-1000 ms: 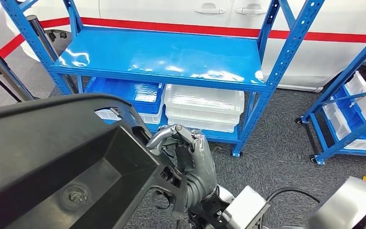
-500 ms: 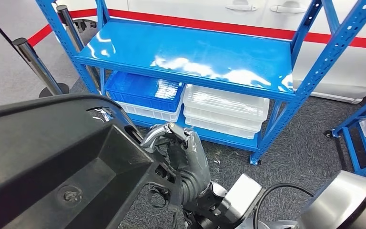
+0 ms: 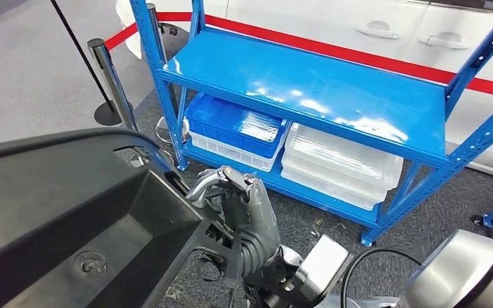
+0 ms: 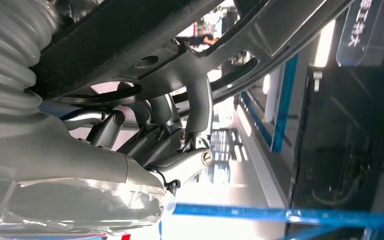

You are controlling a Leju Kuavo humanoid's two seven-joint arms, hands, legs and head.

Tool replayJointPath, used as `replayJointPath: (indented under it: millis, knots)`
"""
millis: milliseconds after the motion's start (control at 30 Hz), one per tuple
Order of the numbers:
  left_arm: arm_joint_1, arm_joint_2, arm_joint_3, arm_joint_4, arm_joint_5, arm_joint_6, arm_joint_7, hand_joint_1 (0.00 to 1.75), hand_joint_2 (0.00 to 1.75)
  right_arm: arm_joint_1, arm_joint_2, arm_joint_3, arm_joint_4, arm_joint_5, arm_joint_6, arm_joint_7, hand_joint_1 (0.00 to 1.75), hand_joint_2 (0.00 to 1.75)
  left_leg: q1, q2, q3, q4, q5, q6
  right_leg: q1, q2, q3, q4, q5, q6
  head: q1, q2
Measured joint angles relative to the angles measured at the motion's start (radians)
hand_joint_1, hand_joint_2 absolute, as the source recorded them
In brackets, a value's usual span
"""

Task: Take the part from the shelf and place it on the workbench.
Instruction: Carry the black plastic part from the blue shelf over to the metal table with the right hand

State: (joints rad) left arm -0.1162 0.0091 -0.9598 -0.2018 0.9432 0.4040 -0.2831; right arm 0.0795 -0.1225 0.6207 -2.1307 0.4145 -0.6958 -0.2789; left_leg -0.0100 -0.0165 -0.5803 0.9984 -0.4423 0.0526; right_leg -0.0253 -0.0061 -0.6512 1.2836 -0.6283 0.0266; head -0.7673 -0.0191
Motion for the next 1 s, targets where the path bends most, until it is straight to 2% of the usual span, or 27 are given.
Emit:
replayJointPath:
  millis: [33,67,100,133,167,200,233,300,333,400,433,467,500,533,567,600,633,667,700,733,767,800,833,900,967,1000]
  knots:
    - [0.000,-0.001,0.000,0.000,0.000,0.000,0.001,0.00,1.75,0.000,0.000,0.000,0.002,-0.001,0.000,-0.002,1.75,1.75,0.000,-0.013,0.001,0.003,-0.004,0.001,0.000,0.003,-0.019,0.019,0.009,0.001,0.000,0.000]
    - [0.001,-0.001,0.000,0.000,-0.001,0.000,0.001,0.00,1.75,0.000,0.000,0.000,0.003,-0.001,0.000,-0.002,1.75,1.75,0.001,-0.027,0.003,0.009,-0.008,-0.001,-0.001,0.005,-0.019,-0.002,0.039,0.002,0.000,0.000]
    - [0.002,-0.001,0.000,0.000,-0.001,0.000,0.002,0.00,1.75,0.000,0.000,0.000,0.004,-0.001,0.000,-0.002,1.75,1.75,0.003,-0.042,0.005,0.017,-0.015,-0.004,-0.004,0.011,-0.002,-0.056,0.082,0.004,0.000,0.000]
    - [0.003,-0.001,0.000,0.000,-0.002,0.000,0.002,0.00,1.75,0.000,0.000,0.000,0.005,-0.001,0.000,-0.002,1.75,1.75,0.004,-0.055,0.003,0.027,-0.022,-0.009,-0.008,0.029,0.020,-0.114,0.114,0.006,0.000,0.000]
    - [0.002,-0.001,0.000,0.000,-0.002,0.000,0.002,0.00,1.75,0.001,0.000,0.000,0.006,-0.002,0.000,-0.003,1.75,1.75,0.005,-0.067,-0.002,0.041,-0.031,-0.015,-0.011,0.051,0.038,-0.165,0.134,0.007,0.000,0.000]
    - [0.000,-0.001,0.000,0.000,-0.003,0.000,0.001,0.00,1.75,0.002,0.000,0.000,0.006,-0.003,0.000,-0.003,1.75,1.75,0.005,-0.078,-0.009,0.052,-0.036,-0.021,-0.014,0.069,0.048,-0.192,0.139,0.006,0.000,0.000]
    - [0.000,0.000,0.000,0.000,-0.003,-0.001,0.001,0.00,1.75,0.003,0.001,0.000,0.007,-0.004,0.000,-0.004,1.75,1.75,0.005,-0.086,-0.016,0.058,-0.039,-0.027,-0.013,0.081,0.050,-0.198,0.132,0.003,0.000,0.000]
    - [0.001,0.000,0.000,0.000,-0.005,-0.002,0.000,0.00,1.75,0.006,0.003,0.000,0.007,-0.006,0.000,-0.004,1.75,1.75,0.008,-0.102,-0.025,0.059,-0.039,-0.036,-0.013,0.069,0.052,-0.200,0.133,-0.007,0.001,0.000]
    - [0.003,0.001,0.000,0.000,-0.006,-0.003,-0.001,0.00,1.75,0.006,0.005,0.000,0.007,-0.007,0.000,-0.005,1.75,1.75,0.007,-0.093,-0.028,0.063,-0.040,-0.040,-0.014,0.059,0.055,-0.203,0.133,-0.013,0.001,0.000]
    - [0.002,0.002,0.000,0.000,-0.008,-0.004,-0.001,0.00,1.75,0.008,0.009,0.000,0.007,-0.010,0.000,-0.005,1.75,1.75,0.007,-0.048,-0.054,0.115,-0.066,-0.052,-0.019,0.035,0.065,-0.210,0.131,-0.024,0.000,0.000]
    - [-0.001,0.001,0.000,0.000,-0.009,-0.005,-0.002,0.00,1.75,0.010,0.010,0.000,0.007,-0.014,0.000,-0.006,1.75,1.75,0.007,-0.019,-0.082,0.168,-0.088,-0.058,-0.017,0.023,0.069,-0.211,0.129,-0.027,0.000,0.000]
    - [-0.003,0.001,0.000,0.000,-0.009,-0.005,-0.003,0.00,1.75,0.011,0.011,0.000,0.007,-0.018,0.000,-0.007,1.75,1.75,0.011,-0.002,-0.116,0.230,-0.112,-0.063,-0.016,0.009,0.073,-0.211,0.126,-0.029,0.000,0.000]
    - [-0.005,0.000,0.000,0.000,-0.009,-0.006,-0.004,0.00,1.75,0.013,0.012,0.000,0.008,-0.021,0.000,-0.009,1.75,1.75,0.014,0.006,-0.149,0.285,-0.129,-0.067,-0.015,-0.004,0.075,-0.211,0.123,-0.030,0.000,0.000]
    - [-0.005,0.000,0.000,0.000,-0.009,-0.006,-0.004,0.00,1.75,0.013,0.012,0.000,0.008,-0.024,0.000,-0.012,1.75,1.75,0.015,0.009,-0.167,0.311,-0.127,-0.068,-0.014,-0.015,0.079,-0.211,0.119,-0.030,0.000,0.000]
    - [-0.003,-0.001,0.000,0.000,-0.009,-0.007,-0.004,0.00,1.75,0.014,0.012,0.000,0.008,-0.025,0.000,-0.014,1.75,1.75,0.016,0.011,-0.167,0.303,-0.109,-0.067,-0.014,-0.025,0.083,-0.211,0.116,-0.030,0.000,0.000]
    - [-0.002,-0.001,0.000,0.000,-0.009,-0.007,-0.004,0.00,1.75,0.014,0.013,0.000,0.008,-0.026,0.000,-0.016,1.75,1.75,0.015,0.015,-0.147,0.258,-0.075,-0.063,-0.013,-0.035,0.089,-0.212,0.111,-0.030,0.000,0.000]
    - [-0.002,0.000,0.000,0.000,-0.009,-0.007,-0.004,0.00,1.75,0.014,0.015,0.000,0.008,-0.027,0.000,-0.018,1.75,1.75,0.012,0.027,-0.115,0.189,-0.039,-0.055,-0.012,-0.044,0.095,-0.213,0.107,-0.029,0.001,0.000]
    - [-0.003,0.001,0.000,0.000,-0.009,-0.007,-0.004,0.00,1.75,0.015,0.016,0.000,0.008,-0.027,0.000,-0.018,1.75,1.75,0.006,0.048,-0.084,0.127,-0.015,-0.046,-0.010,-0.053,0.102,-0.216,0.104,-0.028,0.001,0.000]
    - [-0.005,0.001,0.000,0.000,-0.010,-0.007,-0.004,0.00,1.75,0.016,0.017,0.000,0.009,-0.028,0.000,-0.019,1.75,1.75,-0.002,0.067,-0.059,0.078,-0.001,-0.037,-0.009,-0.061,0.107,-0.220,0.102,-0.025,0.001,0.000]
    - [-0.007,0.002,0.000,0.000,-0.012,-0.007,-0.002,0.00,1.75,0.017,0.018,0.000,0.009,-0.028,0.000,-0.019,1.75,1.75,-0.010,0.081,-0.046,0.052,0.001,-0.028,-0.008,-0.070,0.111,-0.226,0.101,-0.022,0.001,0.000]
    - [-0.008,0.003,0.000,0.000,-0.014,-0.006,0.001,0.00,1.75,0.019,0.019,-0.001,0.010,-0.028,0.000,-0.019,1.75,1.75,-0.015,0.083,-0.043,0.045,-0.003,-0.023,-0.007,-0.079,0.115,-0.233,0.102,-0.018,0.001,0.000]
    - [-0.007,0.003,0.000,0.000,-0.017,-0.006,0.004,0.00,1.75,0.020,0.021,-0.002,0.010,-0.028,0.000,-0.018,1.75,1.75,-0.017,0.073,-0.038,0.035,0.000,-0.018,-0.005,-0.088,0.122,-0.240,0.102,-0.012,0.000,0.000]
    - [-0.005,0.003,0.000,0.000,-0.020,-0.006,0.006,0.00,1.75,0.020,0.022,-0.003,0.011,-0.028,0.000,-0.018,1.75,1.75,-0.013,0.063,-0.031,0.024,0.003,-0.015,-0.004,-0.086,0.128,-0.244,0.099,-0.007,0.002,0.000]
    - [-0.005,0.002,-0.001,0.000,-0.024,-0.006,0.009,0.00,1.75,0.023,0.024,-0.009,0.011,-0.026,0.000,-0.017,1.75,1.75,-0.004,0.043,-0.012,-0.001,0.010,-0.007,-0.003,-0.052,0.120,-0.209,0.074,-0.002,0.006,0.000]
    - [-0.011,-0.001,-0.001,0.000,-0.033,-0.006,0.015,0.00,1.75,0.032,0.024,-0.017,0.011,-0.017,0.000,-0.013,1.75,1.75,0.001,0.022,-0.004,-0.008,0.011,0.001,-0.003,-0.009,0.060,-0.094,0.022,-0.002,0.013,0.000]
    - [-0.014,-0.003,-0.002,0.000,-0.039,-0.005,0.018,0.00,1.75,0.038,0.024,-0.021,0.010,-0.012,0.000,-0.009,1.75,1.75,0.001,0.011,-0.003,-0.007,0.009,0.004,-0.003,0.000,0.022,-0.031,0.001,-0.002,0.018,0.000]
